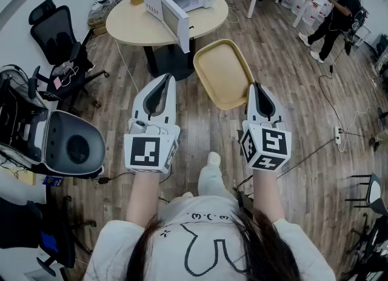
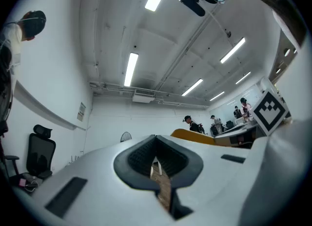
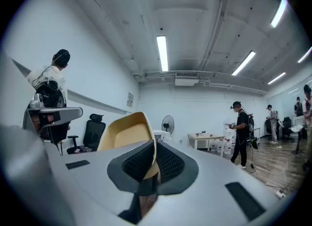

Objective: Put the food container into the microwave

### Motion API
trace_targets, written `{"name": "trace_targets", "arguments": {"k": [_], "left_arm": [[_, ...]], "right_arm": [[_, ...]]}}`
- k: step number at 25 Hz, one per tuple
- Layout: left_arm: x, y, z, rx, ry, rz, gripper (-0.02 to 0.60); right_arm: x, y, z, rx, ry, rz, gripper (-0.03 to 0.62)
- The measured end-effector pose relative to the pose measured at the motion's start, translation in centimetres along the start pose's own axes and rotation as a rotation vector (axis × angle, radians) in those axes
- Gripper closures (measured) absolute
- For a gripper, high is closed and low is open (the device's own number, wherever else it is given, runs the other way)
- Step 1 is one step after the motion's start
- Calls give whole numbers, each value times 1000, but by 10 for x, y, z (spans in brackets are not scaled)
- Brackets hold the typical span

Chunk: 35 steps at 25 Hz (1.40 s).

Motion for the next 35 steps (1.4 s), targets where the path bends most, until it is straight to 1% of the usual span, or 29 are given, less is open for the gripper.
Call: {"name": "trace_targets", "arguments": {"k": [5,9,13,18,25,29,35], "left_arm": [[5,-20,1,-11,-11,0,572],[16,-52,2,-16,-28,4,572],[35,-90,8,-29,-41,23,572],[58,-147,14,-58,-52,32,572],[86,-221,10,-122,-62,41,572],[95,-251,9,-140,-71,47,572],[106,-280,8,-136,-88,54,572]], "right_arm": [[-1,-19,-11,-7,-2,-6,556],[3,-50,-29,-17,-6,-8,556],[14,-91,-48,-32,-17,-8,556],[26,-150,-75,-74,-38,0,556],[33,-226,-126,-130,-45,6,556],[33,-255,-147,-144,-47,7,556],[40,-281,-162,-158,-55,1,556]]}}
Point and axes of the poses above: the fingertips, and each gripper's own axes: y backward along the fingers, z to its left, x out of its underside, the point moved 6 cm from there along y, backward along the fingers, and after that the axes turned 8 degrees about -z, right-handed, at the moved point
